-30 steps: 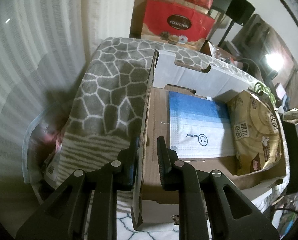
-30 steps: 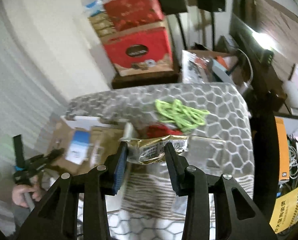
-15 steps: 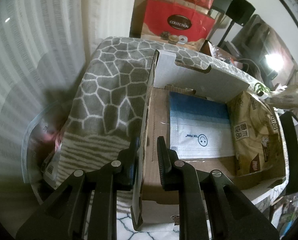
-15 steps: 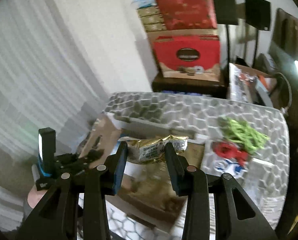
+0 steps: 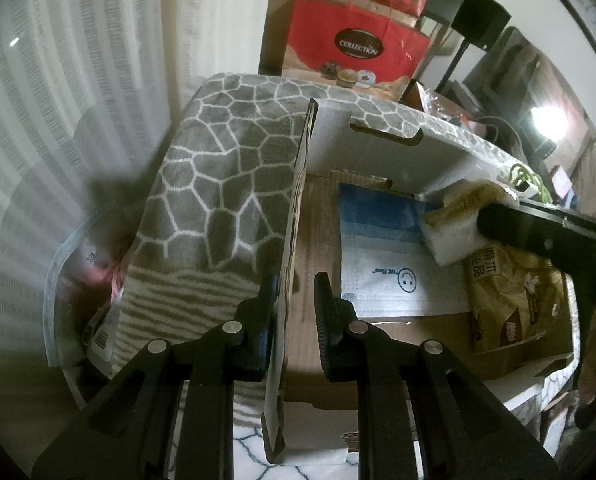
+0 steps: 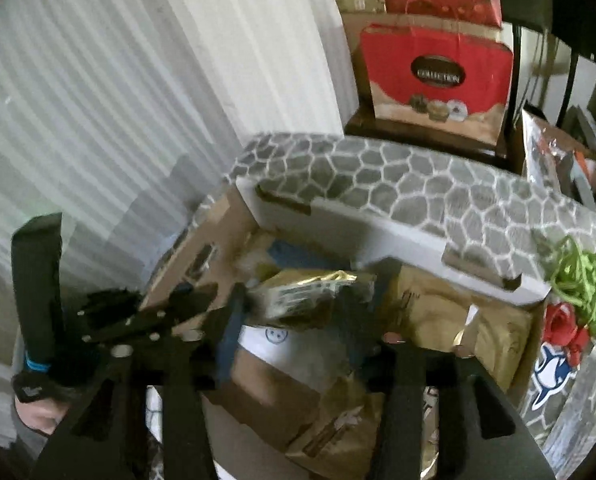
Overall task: Organize objects
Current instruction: 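Carry the small gold bag into the box and open the right tool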
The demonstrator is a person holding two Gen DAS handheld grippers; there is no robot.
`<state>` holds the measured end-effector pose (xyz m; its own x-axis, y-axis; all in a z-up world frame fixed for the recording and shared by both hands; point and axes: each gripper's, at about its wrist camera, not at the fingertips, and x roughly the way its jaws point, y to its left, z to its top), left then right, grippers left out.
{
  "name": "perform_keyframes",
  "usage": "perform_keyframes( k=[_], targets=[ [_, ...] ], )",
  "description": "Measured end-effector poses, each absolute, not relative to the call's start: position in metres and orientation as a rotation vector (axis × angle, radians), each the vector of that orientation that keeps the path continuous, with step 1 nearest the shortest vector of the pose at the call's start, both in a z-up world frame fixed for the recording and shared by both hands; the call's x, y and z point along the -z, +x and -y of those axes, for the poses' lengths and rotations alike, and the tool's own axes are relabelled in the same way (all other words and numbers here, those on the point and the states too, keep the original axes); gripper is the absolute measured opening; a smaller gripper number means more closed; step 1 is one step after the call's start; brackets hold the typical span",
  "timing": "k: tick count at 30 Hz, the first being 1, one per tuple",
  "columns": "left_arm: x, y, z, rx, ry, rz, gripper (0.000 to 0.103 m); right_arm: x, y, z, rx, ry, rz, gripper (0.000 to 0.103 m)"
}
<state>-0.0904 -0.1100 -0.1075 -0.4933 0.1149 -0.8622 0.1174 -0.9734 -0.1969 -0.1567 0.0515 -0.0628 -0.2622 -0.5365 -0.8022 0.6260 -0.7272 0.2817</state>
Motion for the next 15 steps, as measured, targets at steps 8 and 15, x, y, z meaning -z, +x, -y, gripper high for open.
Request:
perform_keyframes(
  k=[8,15],
  targets=[
    [0.109,-0.092,0.110,2.688,1.580,-0.353,0.017,0.064,-0.147,-0.064,2.084,1.295,-0.217,0.073],
    [0.110,-0.093,0.110,2.686,1.582,-0.358,0.017,0.045,-0.148,-0.089,2.102,1.315,-0.111,0.074]
  ],
)
